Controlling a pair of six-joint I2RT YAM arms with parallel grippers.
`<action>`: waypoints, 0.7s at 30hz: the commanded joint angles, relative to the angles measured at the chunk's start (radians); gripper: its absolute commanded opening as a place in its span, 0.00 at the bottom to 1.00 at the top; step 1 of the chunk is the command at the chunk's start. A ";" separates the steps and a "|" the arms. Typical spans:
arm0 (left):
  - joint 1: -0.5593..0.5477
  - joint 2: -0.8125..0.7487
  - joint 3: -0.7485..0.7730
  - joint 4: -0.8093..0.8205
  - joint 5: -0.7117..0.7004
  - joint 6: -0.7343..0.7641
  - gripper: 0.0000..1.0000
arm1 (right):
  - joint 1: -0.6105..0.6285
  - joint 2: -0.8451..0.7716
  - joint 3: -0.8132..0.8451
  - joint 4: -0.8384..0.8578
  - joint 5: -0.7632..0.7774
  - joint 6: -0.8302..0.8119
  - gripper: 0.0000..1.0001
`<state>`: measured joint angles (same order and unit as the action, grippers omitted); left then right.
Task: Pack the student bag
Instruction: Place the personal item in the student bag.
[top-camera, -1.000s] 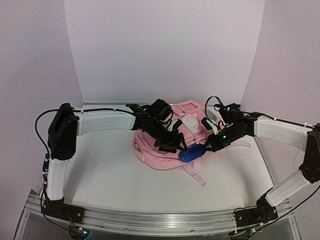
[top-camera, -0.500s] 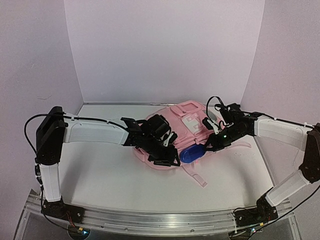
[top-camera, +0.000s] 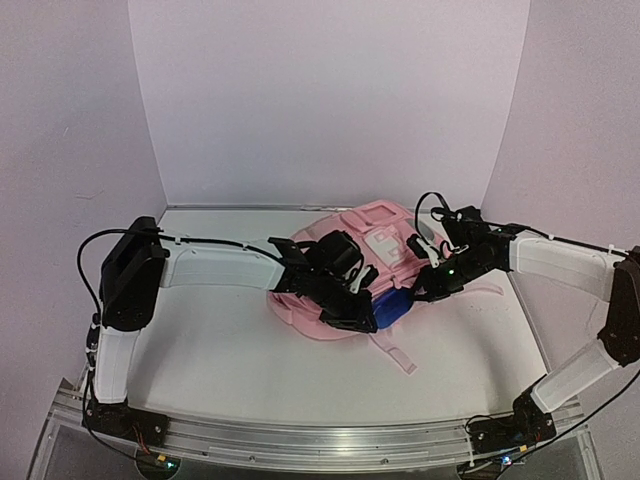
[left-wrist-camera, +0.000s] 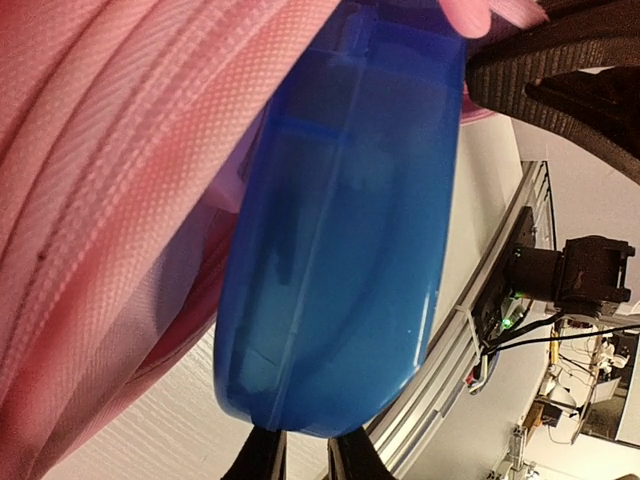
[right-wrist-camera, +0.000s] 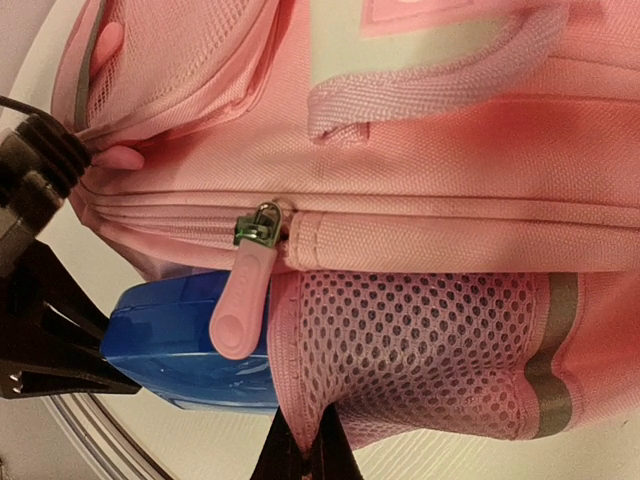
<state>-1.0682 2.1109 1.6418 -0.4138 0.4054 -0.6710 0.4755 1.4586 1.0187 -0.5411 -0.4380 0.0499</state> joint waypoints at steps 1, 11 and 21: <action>0.014 0.034 0.086 0.132 -0.036 0.038 0.14 | 0.021 -0.053 0.017 0.046 -0.114 0.016 0.00; 0.019 0.125 0.254 0.151 -0.065 0.098 0.11 | 0.075 -0.083 -0.013 0.043 -0.120 0.011 0.00; 0.037 0.200 0.329 0.267 -0.079 0.092 0.14 | 0.094 -0.089 -0.014 0.041 -0.139 0.021 0.00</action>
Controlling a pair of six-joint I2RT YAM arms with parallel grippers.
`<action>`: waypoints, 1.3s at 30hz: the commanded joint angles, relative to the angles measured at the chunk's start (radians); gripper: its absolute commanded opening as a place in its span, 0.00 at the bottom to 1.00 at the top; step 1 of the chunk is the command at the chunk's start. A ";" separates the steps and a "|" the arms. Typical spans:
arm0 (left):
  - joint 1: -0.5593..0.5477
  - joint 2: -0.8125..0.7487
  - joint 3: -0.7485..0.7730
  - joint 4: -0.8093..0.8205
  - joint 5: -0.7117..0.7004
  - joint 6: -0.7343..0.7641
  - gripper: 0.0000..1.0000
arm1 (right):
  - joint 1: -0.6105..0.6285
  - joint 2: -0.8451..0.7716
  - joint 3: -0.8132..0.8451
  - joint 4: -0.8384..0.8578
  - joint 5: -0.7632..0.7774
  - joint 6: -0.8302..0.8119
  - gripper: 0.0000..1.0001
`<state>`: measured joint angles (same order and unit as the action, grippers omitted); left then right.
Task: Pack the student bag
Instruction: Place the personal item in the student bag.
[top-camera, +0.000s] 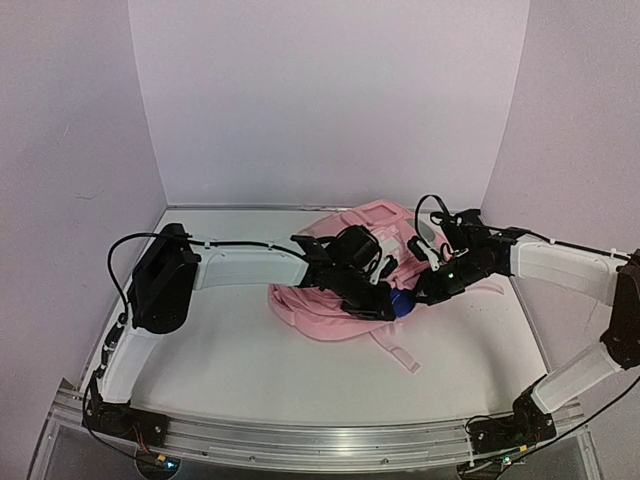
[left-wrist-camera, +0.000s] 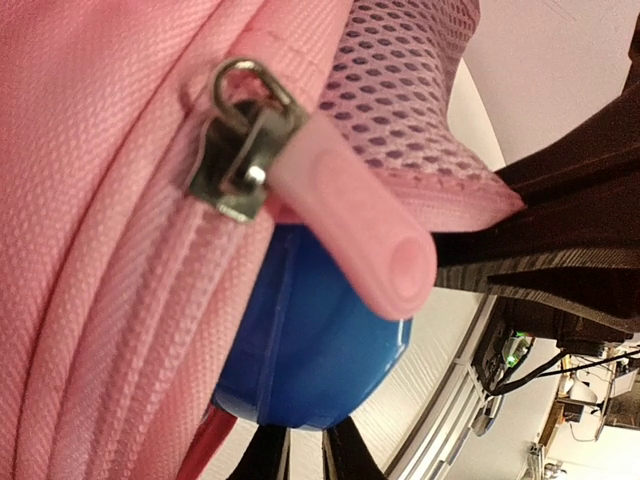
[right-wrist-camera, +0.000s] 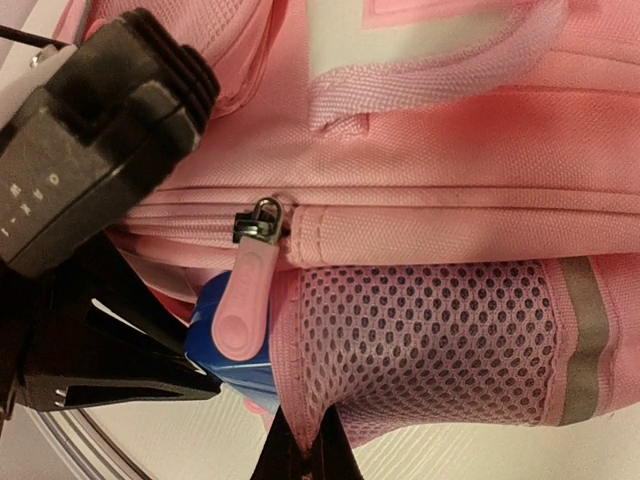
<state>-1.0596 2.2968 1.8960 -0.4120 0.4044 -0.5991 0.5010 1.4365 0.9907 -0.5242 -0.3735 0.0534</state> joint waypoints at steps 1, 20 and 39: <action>0.032 0.017 0.069 0.293 -0.077 0.018 0.14 | 0.071 -0.067 0.013 0.024 -0.207 0.019 0.00; 0.038 0.040 -0.016 0.543 -0.121 -0.028 0.32 | 0.081 -0.078 0.000 0.029 -0.205 0.052 0.00; 0.077 -0.717 -0.699 0.080 -0.564 -0.370 0.85 | 0.008 -0.061 0.066 -0.066 0.022 -0.126 0.47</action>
<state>-1.0071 1.6754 1.3635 -0.2059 -0.0179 -0.7559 0.5120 1.4244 0.9757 -0.5482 -0.3895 0.0030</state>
